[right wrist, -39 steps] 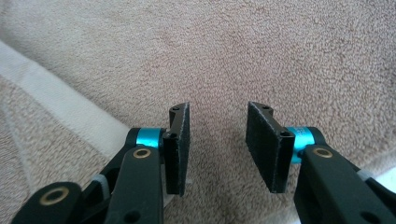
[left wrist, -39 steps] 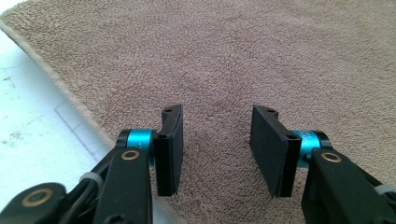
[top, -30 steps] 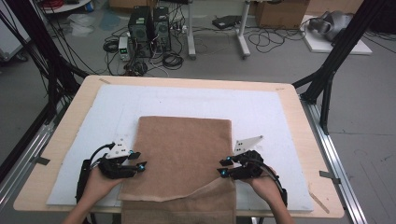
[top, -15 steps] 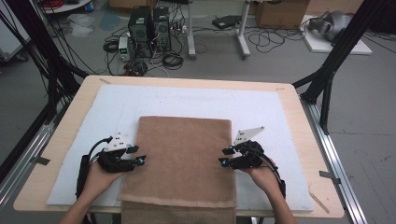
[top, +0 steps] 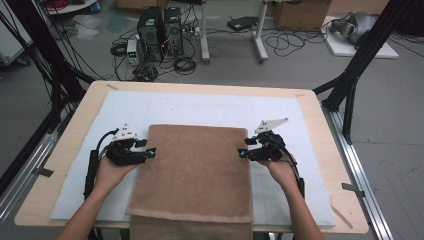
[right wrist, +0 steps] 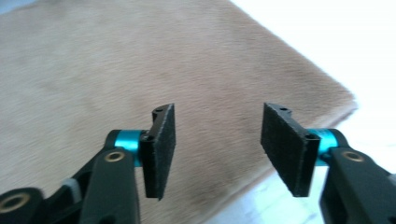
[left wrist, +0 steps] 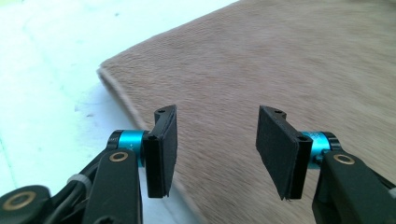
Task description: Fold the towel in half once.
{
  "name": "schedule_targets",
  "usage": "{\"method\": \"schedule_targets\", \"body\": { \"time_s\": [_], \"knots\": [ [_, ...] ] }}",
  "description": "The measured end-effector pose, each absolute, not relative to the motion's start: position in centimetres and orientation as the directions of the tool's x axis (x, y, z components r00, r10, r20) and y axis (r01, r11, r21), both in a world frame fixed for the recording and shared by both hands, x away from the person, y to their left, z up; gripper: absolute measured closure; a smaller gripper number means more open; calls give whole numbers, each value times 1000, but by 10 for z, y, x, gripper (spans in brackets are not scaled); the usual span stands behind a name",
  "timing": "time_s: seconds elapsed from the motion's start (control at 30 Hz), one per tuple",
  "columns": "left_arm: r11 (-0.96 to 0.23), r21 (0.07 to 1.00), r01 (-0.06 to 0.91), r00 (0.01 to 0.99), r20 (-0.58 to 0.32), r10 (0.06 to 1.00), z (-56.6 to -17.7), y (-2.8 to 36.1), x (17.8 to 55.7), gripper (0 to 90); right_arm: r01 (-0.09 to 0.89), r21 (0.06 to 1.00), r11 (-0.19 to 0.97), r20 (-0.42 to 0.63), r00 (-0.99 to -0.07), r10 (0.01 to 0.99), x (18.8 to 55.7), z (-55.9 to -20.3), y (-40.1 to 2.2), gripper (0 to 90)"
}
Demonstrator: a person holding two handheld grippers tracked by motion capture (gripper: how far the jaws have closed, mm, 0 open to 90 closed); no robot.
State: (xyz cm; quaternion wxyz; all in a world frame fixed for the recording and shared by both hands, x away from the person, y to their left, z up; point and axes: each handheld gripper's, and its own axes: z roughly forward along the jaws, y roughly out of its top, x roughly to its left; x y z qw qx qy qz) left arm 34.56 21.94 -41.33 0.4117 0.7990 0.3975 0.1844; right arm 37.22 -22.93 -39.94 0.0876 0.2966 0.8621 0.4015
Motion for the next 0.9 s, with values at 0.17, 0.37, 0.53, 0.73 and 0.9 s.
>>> {"method": "schedule_targets", "body": {
  "time_s": [0.17,0.37,0.53,0.73,0.9],
  "knots": [
    [-307,807,504,560,-35,828,-412,216,367,494,477,730,488,87,-774,627,393,-401,-230,403],
    [-274,779,564,520,-78,850,-428,219,390,470,512,729,454,84,-725,684,410,-412,-230,365],
    [-287,760,583,531,-89,843,-437,216,394,455,546,703,456,106,-714,692,417,-424,-231,358],
    [-263,756,599,499,-95,862,-442,220,398,422,570,672,472,103,-703,703,420,-433,-230,352],
    [-282,750,599,506,-81,859,-445,216,400,437,601,655,459,120,-681,722,422,-438,-229,375]
  ]
}}
